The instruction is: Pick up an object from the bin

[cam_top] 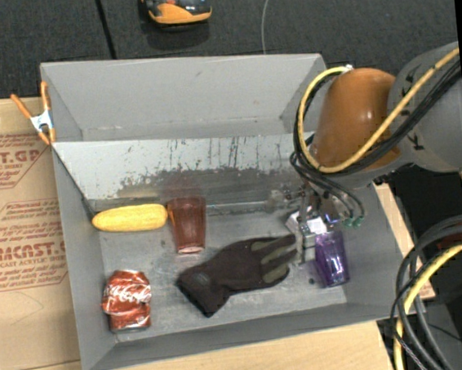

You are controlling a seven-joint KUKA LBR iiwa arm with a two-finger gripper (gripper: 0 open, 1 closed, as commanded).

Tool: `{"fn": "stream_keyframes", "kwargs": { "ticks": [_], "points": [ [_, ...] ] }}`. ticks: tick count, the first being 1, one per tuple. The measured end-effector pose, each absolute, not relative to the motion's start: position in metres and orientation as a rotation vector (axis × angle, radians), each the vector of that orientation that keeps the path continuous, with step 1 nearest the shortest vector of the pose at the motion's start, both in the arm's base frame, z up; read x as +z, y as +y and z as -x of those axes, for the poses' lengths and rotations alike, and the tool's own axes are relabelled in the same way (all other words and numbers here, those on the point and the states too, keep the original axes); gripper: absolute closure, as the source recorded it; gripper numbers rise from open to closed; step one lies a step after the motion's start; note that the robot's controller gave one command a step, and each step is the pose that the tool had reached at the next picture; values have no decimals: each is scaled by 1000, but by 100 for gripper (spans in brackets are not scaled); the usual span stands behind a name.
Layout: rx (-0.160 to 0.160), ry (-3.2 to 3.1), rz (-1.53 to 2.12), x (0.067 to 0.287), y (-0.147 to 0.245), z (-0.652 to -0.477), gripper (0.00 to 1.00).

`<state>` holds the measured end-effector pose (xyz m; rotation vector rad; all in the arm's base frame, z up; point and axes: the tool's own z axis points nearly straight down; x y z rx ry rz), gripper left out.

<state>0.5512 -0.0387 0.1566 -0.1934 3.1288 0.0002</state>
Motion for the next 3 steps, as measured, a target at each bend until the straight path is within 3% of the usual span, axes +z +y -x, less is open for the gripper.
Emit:
{"fn": "stream_keyframes", "kwargs": {
  "ticks": [1, 2, 3],
  "points": [
    [2, 3130, -183, 91, -33, -546, 0],
    [0, 3139, -129, 70, -16, -528, 100],
    [0, 3139, -129, 70, -16, -528, 100]
  ]
}}
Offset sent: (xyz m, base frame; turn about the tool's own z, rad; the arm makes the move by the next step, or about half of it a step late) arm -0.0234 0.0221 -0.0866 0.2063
